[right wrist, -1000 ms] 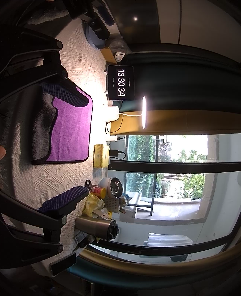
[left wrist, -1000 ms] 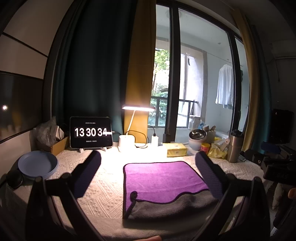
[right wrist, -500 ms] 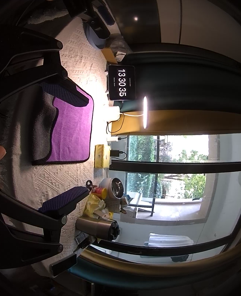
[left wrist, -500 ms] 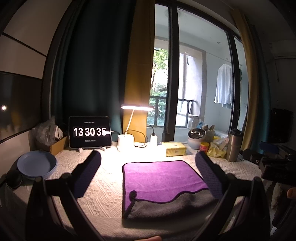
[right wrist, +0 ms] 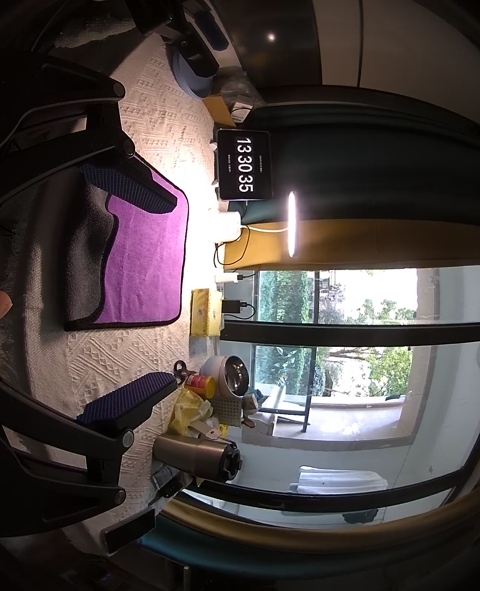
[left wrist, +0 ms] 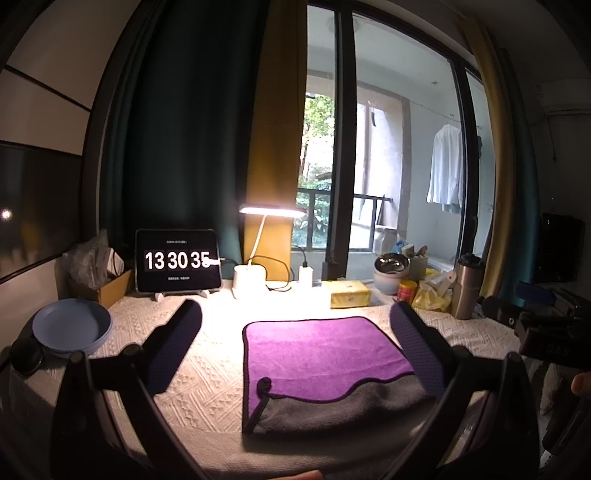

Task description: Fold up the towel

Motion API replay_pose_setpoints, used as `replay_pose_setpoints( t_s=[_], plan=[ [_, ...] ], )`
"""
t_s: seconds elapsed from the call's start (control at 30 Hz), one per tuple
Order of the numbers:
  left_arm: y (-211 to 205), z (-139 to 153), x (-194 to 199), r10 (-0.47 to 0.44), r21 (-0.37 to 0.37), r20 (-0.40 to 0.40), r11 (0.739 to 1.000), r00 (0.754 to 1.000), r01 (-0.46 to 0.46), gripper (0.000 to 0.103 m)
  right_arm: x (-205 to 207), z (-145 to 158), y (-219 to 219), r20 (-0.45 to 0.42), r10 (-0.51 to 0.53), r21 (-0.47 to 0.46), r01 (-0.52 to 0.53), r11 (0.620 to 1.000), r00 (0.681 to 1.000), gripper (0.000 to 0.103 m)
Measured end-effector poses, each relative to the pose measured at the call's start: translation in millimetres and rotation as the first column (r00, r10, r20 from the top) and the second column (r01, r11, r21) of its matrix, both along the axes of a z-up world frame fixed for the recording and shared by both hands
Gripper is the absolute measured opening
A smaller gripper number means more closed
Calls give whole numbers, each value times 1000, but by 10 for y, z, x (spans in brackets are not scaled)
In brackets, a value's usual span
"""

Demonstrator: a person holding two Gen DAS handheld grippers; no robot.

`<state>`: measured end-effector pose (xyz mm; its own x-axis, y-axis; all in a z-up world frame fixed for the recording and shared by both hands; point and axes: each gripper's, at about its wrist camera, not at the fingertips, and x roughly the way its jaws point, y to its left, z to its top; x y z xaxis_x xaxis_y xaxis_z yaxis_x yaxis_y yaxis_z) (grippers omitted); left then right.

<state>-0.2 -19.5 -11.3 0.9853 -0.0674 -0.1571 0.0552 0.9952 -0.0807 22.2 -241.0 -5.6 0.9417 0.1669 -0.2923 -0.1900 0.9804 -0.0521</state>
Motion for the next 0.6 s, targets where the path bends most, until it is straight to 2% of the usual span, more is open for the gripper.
replay_pose_setpoints(
  t_s=[0.37,0.6],
  plan=[
    [-36,-129,165,-18,21,-56,1000,998,20,102,136,-183,-48,-50,10,24,-9,1000,999,90],
    [-86,-333,384,-46,25,-135,998,990,50,102,322,-329,-70,-98,17,23,-15,1000,995,90]
  ],
)
